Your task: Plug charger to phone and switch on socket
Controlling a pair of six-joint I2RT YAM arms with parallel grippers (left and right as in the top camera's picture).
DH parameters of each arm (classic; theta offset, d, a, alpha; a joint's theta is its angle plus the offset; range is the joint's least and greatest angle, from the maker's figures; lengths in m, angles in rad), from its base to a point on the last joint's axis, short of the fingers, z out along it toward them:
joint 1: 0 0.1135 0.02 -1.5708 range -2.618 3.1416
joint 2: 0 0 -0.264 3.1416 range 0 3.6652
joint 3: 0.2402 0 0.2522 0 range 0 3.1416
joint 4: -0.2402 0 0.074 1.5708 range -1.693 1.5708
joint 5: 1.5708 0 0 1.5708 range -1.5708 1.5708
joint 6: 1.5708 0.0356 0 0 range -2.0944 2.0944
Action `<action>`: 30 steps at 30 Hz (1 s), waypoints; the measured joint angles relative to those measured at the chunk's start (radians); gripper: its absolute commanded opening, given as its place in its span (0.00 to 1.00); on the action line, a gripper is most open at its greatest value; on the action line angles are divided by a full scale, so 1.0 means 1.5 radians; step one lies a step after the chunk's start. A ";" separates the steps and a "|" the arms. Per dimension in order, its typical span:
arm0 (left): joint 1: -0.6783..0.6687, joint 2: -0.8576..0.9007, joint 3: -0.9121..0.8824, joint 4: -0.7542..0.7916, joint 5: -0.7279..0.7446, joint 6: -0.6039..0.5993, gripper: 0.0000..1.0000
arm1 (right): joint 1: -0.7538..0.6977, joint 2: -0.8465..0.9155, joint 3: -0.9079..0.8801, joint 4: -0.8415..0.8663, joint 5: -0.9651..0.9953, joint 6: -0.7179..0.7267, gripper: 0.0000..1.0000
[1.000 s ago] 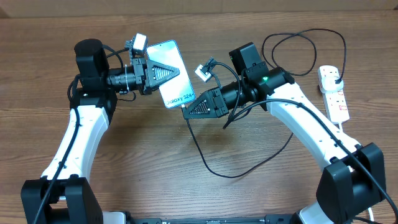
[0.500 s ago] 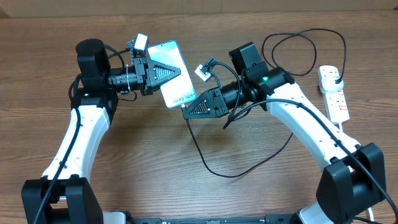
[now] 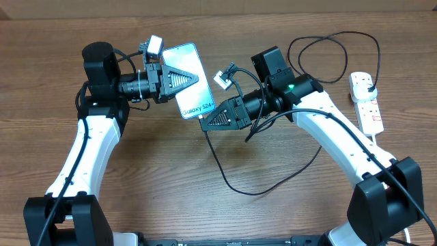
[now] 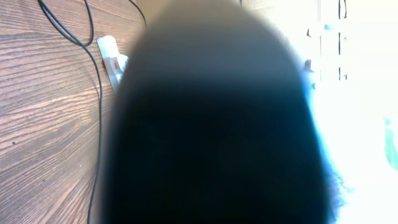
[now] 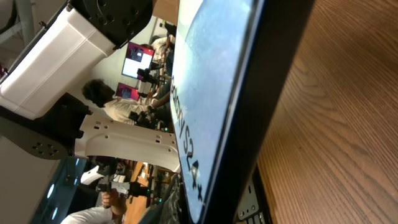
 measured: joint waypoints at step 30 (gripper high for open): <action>-0.001 0.000 0.011 0.018 -0.023 0.036 0.04 | -0.011 0.000 -0.008 0.101 -0.002 0.084 0.04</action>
